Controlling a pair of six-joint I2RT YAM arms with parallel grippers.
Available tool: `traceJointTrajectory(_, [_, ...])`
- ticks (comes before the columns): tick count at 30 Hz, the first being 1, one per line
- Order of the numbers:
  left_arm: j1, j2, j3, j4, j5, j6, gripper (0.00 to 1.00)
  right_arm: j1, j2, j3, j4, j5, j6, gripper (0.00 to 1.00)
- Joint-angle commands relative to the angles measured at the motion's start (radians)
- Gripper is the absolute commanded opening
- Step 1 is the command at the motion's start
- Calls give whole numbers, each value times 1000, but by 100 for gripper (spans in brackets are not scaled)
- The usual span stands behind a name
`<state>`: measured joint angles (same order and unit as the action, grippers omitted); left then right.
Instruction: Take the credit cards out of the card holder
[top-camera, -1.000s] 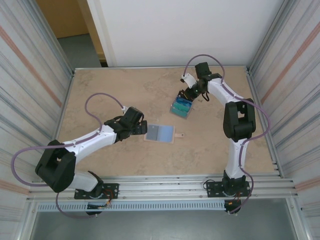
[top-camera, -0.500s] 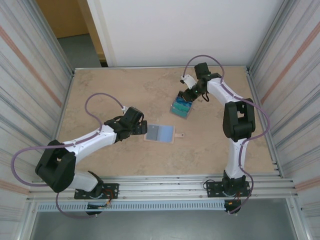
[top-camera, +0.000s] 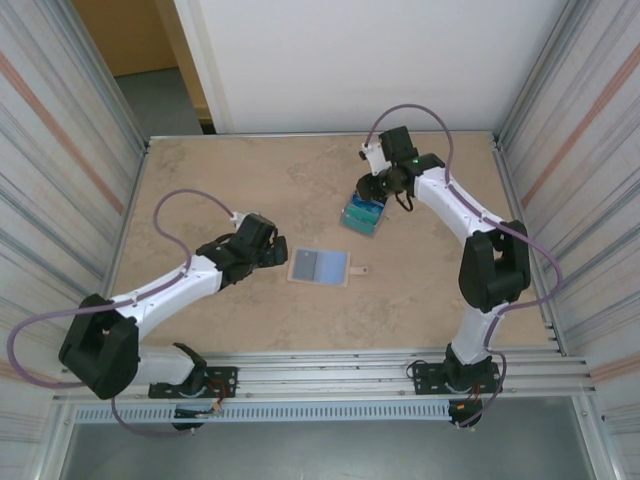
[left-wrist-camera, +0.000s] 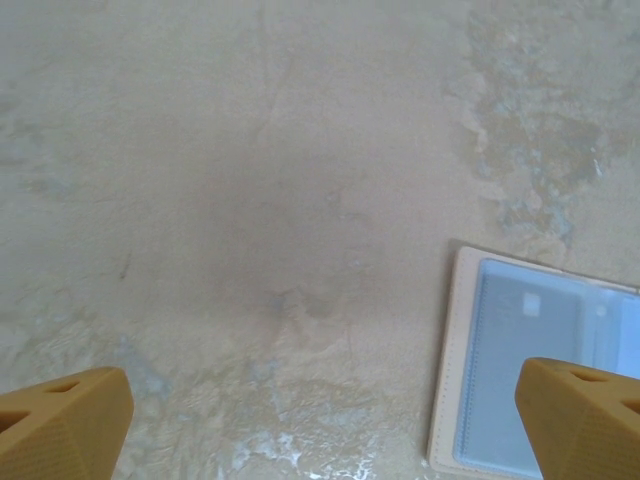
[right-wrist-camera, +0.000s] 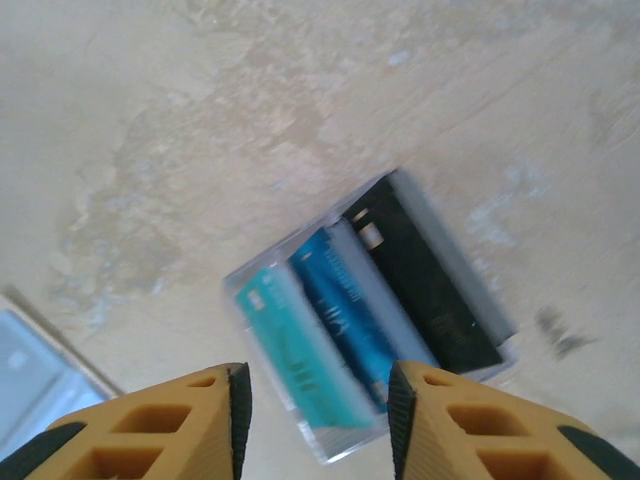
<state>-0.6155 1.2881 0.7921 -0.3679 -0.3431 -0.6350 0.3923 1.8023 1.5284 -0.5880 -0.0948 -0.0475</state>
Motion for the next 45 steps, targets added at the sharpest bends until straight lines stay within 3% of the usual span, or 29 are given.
traceJointTrajectory(1, [34, -63, -57, -14, -39, -78, 99, 81, -57, -84, 14, 68, 197, 45])
traceJointTrajectory(11, [136, -226, -193, -31, -22, -146, 99, 311, -10, -167, 1, 114, 434, 58])
traceJointTrajectory(21, [168, -309, -248, -39, -20, -161, 99, 485, 202, -34, -9, 139, 511, 66])
traceJointTrajectory(32, [173, -297, -251, -25, -2, -155, 99, 525, 306, 57, -56, 184, 515, 74])
traceJointTrajectory(45, [175, -283, -247, -11, 17, -151, 99, 534, 339, 56, -70, 164, 494, 72])
